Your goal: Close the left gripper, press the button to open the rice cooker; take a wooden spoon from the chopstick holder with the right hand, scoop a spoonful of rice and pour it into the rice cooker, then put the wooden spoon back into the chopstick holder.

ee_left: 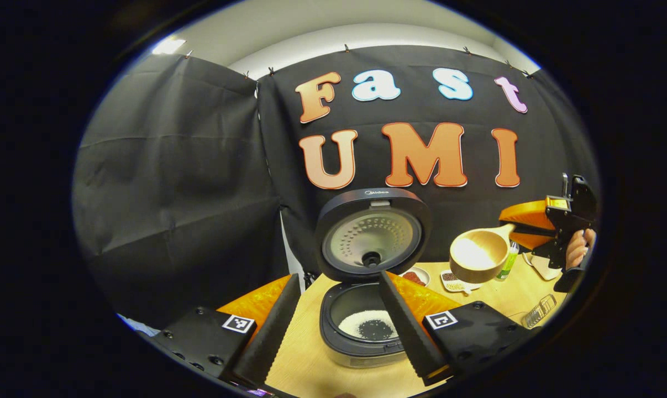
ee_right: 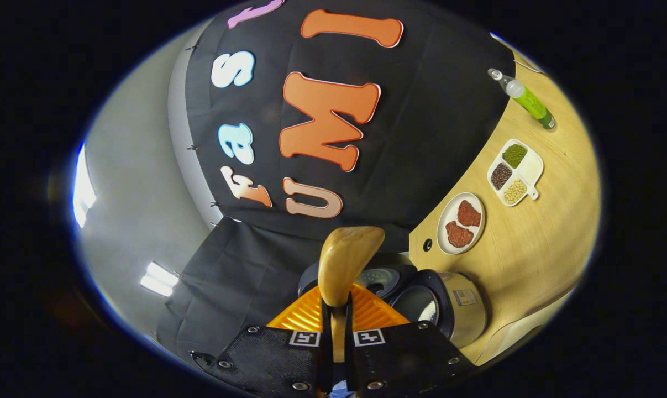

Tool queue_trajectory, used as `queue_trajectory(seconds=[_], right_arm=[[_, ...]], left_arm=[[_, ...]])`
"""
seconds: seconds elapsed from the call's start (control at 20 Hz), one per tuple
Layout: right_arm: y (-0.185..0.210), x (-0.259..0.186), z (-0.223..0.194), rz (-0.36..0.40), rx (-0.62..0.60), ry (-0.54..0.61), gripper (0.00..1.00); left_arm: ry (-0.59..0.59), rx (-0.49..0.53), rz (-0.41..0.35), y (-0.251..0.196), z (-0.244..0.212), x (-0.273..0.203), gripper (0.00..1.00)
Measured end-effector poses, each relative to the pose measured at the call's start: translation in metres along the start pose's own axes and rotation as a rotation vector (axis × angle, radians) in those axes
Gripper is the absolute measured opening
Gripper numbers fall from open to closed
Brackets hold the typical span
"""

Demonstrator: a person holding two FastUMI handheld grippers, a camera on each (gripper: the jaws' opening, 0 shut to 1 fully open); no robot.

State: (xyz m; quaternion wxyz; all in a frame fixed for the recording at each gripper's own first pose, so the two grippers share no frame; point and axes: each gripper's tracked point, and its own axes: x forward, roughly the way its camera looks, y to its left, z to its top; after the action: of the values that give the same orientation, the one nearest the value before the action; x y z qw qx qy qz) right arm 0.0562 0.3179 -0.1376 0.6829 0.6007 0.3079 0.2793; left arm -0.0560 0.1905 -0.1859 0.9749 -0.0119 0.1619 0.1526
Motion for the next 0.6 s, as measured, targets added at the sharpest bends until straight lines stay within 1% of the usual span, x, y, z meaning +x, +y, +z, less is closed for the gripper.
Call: queue_trajectory(seconds=[0.15,0.35,0.45,0.5,0.6], right_arm=[[-0.001,0.027,-0.008,-0.045,-0.079,0.017,0.08],[0.002,0.055,-0.028,-0.071,-0.149,0.056,0.08],[-0.003,0.064,-0.033,-0.091,-0.201,0.071,0.08],[-0.003,0.069,-0.037,-0.104,-0.231,0.078,0.07],[-0.007,0.079,-0.045,-0.135,-0.301,0.09,0.07]], left_arm=[[0.01,-0.002,0.02,0.01,-0.007,0.001,0.88],[0.017,-0.011,0.051,0.03,-0.013,0.002,0.88],[0.025,-0.025,0.064,0.04,-0.016,0.005,0.88],[0.029,-0.029,0.069,0.045,-0.018,0.005,0.96],[0.043,-0.02,0.089,0.054,-0.023,0.009,0.97]])
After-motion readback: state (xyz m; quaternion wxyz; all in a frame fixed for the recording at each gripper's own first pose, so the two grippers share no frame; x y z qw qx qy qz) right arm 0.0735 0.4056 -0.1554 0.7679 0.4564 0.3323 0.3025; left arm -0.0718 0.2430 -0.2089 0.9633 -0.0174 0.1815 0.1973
